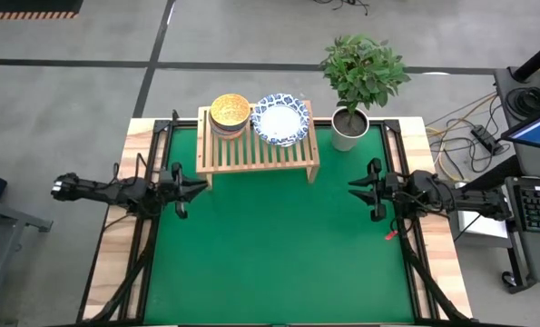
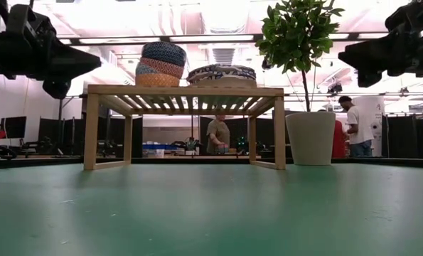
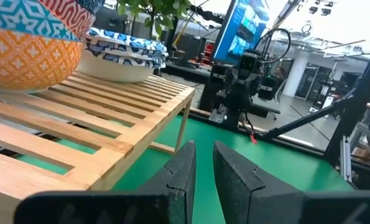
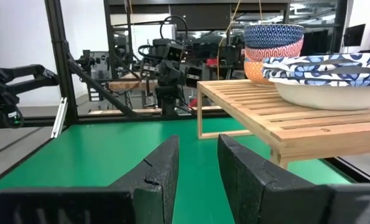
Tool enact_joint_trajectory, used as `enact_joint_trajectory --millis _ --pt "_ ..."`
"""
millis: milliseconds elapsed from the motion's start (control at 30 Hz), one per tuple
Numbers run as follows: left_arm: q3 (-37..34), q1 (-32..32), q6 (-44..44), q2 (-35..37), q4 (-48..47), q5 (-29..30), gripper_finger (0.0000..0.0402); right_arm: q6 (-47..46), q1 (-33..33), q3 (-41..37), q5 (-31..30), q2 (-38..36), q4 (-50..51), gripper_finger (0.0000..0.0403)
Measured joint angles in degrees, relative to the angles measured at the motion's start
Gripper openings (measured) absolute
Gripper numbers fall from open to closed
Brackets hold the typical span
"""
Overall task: Place and stack bowls onto a shelf
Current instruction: Return to Home Position
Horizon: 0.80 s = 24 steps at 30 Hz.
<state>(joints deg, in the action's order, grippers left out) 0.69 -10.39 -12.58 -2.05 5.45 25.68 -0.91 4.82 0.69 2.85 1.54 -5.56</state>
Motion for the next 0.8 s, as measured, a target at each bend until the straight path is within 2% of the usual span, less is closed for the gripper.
enact_joint_trajectory --millis 800 --pt "0.00 0.00 0.02 -0.49 0.00 0.05 0.0038 0.75 0.00 -0.05 0.04 0.09 0.81 0.0102"
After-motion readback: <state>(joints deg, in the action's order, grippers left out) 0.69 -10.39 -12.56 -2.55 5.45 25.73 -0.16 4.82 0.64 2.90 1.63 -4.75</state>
